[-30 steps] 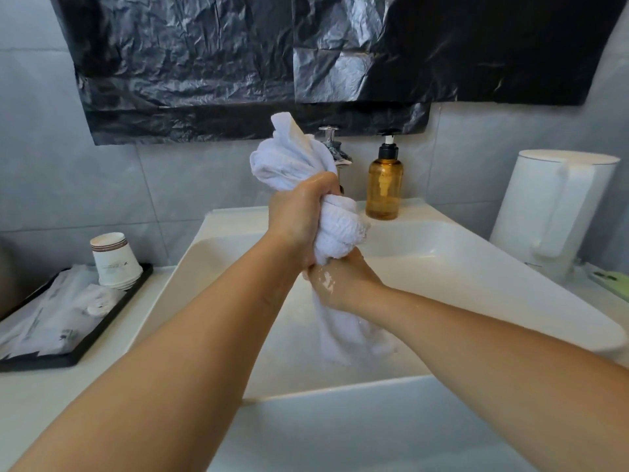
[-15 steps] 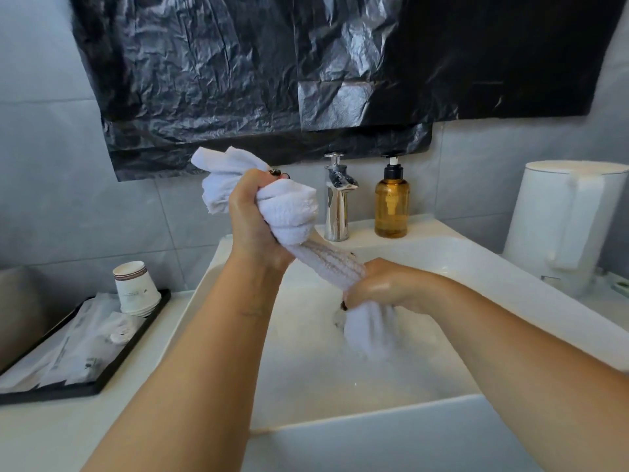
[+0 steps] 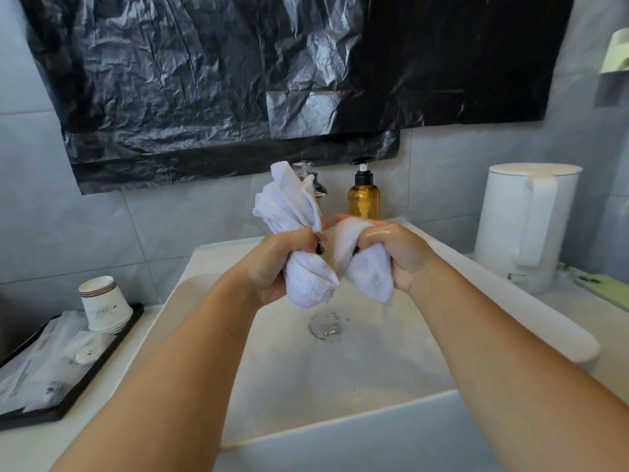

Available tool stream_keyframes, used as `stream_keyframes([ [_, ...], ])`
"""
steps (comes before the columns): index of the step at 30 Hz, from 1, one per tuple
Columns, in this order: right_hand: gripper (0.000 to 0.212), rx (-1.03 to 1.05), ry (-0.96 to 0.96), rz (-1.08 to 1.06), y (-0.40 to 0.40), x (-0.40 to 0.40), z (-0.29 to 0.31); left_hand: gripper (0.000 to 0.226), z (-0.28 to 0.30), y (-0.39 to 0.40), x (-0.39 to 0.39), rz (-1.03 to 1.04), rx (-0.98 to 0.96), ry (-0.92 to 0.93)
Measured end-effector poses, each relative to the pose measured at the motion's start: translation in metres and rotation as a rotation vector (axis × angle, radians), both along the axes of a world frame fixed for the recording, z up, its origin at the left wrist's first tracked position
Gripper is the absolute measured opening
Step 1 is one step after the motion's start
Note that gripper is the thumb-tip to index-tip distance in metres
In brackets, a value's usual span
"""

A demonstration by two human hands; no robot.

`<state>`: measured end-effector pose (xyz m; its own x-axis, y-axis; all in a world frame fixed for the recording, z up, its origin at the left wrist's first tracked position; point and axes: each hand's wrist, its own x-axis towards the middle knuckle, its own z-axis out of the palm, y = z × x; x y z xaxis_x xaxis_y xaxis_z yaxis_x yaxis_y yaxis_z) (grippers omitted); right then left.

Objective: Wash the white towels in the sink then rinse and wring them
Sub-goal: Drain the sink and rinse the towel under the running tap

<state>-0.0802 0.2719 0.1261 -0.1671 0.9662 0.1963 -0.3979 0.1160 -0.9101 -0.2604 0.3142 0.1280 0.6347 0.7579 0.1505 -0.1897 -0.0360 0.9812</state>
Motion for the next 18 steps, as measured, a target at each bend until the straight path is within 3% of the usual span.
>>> stream_keyframes([
  [4, 0.035, -0.079, 0.186, -0.148, 0.007, -0.015, -0.008, 0.039, -0.02, -0.007, 0.016, -0.096, -0.056, 0.084],
  [6, 0.014, -0.066, 0.14, -0.231, 0.011, -0.024, -0.014, 0.043, -0.027, -0.012, 0.023, -0.126, -0.072, 0.119],
  [10, 0.041, 0.056, -0.179, -0.427, 0.021, -0.033, -0.016, 0.058, -0.03, -0.014, 0.027, -0.134, -0.108, 0.097],
  [12, 0.094, 0.013, -0.253, -0.447, 0.032, -0.03, -0.021, 0.051, -0.03, -0.014, 0.027, -0.133, -0.129, 0.092],
  [13, 0.109, -0.002, -0.297, -0.445, 0.035, -0.028, -0.023, 0.044, -0.03, -0.014, 0.026, -0.126, -0.136, 0.103],
  [18, 0.112, -0.142, -0.636, -0.369, 0.029, -0.025, -0.021, 0.037, -0.035, -0.015, 0.025, -0.086, -0.081, 0.228],
])
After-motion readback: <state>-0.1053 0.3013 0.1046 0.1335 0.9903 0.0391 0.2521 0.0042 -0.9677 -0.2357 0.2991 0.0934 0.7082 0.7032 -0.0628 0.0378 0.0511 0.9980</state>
